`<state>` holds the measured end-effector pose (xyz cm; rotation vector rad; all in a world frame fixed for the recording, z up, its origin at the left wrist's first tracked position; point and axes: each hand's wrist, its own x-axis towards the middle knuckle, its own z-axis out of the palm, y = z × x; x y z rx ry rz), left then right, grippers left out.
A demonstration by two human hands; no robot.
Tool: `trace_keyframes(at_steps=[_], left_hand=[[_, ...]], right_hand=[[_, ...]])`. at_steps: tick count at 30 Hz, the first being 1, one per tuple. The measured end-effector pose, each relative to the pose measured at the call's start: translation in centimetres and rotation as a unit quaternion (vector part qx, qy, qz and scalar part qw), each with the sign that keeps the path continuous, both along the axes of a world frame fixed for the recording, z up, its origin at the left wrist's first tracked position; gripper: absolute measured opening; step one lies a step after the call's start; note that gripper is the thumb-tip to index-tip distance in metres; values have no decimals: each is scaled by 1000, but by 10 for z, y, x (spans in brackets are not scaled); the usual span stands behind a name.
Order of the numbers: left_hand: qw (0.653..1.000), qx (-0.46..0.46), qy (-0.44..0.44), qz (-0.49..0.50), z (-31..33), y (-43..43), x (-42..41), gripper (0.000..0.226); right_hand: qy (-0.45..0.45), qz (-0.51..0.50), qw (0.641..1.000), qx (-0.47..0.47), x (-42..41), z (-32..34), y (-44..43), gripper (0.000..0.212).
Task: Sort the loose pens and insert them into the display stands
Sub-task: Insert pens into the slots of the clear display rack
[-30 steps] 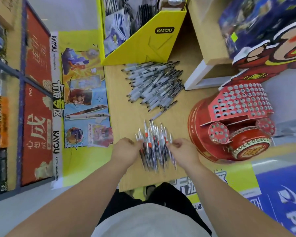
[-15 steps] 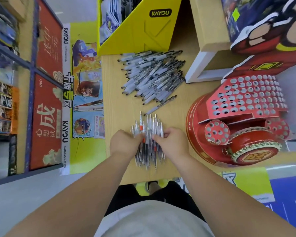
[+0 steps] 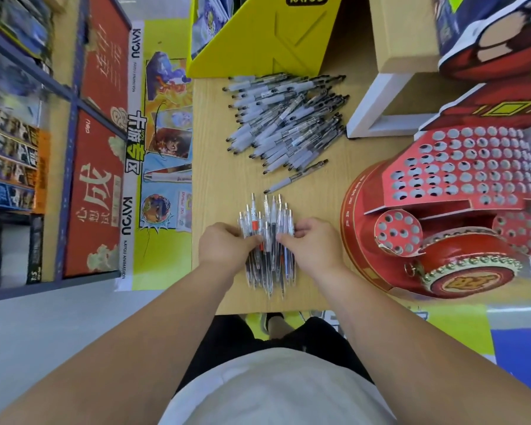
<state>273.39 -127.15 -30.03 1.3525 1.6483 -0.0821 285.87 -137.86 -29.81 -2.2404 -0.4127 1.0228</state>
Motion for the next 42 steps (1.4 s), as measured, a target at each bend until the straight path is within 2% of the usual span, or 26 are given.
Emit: trace_keyframes(at_steps=[8, 11, 13, 14, 16, 18, 23, 28, 30, 32, 37, 42], left_hand=[[1000, 7, -11, -2, 1, -7, -3, 29], [1000, -1, -29, 5, 0, -7, -5, 35], [999, -6, -49, 13, 0, -8, -6, 48], [998, -9, -57, 15, -1, -8, -6, 50], [998, -14, -67, 12, -5, -9, -8, 38], [997, -17, -70, 7, -5, -12, -8, 28], [997, 13, -77, 15, -4, -22, -8, 41], [996, 31, -78, 17, -3, -26, -8, 42], [996, 22, -81, 29, -2, -26, -7, 36], [995, 9, -88, 45, -3, -25, -8, 30], [989, -38, -111, 89, -2, -19, -9, 36], [988, -44, -132, 73, 4, -23, -8, 21]], right_hand=[[16, -3, 1000, 22, -9, -4, -5, 28], [17, -11, 999, 25, -10, -6, -6, 40], [26, -8, 999, 27, -10, -5, -5, 44], [34, -7, 999, 29, -9, -4, -5, 38], [43, -5, 999, 29, -8, -3, -5, 20], [42, -5, 999, 29, -9, -2, -4, 24], [29, -6, 999, 45, -15, -1, -7, 29], [66, -20, 996, 57, -14, 1, -8, 16], [75, -17, 995, 65, -14, 2, -8, 29], [74, -16, 995, 66, -16, 1, -8, 33], [75, -26, 994, 76, -19, -2, -9, 24], [108, -44, 990, 76, -20, -4, -9, 18]])
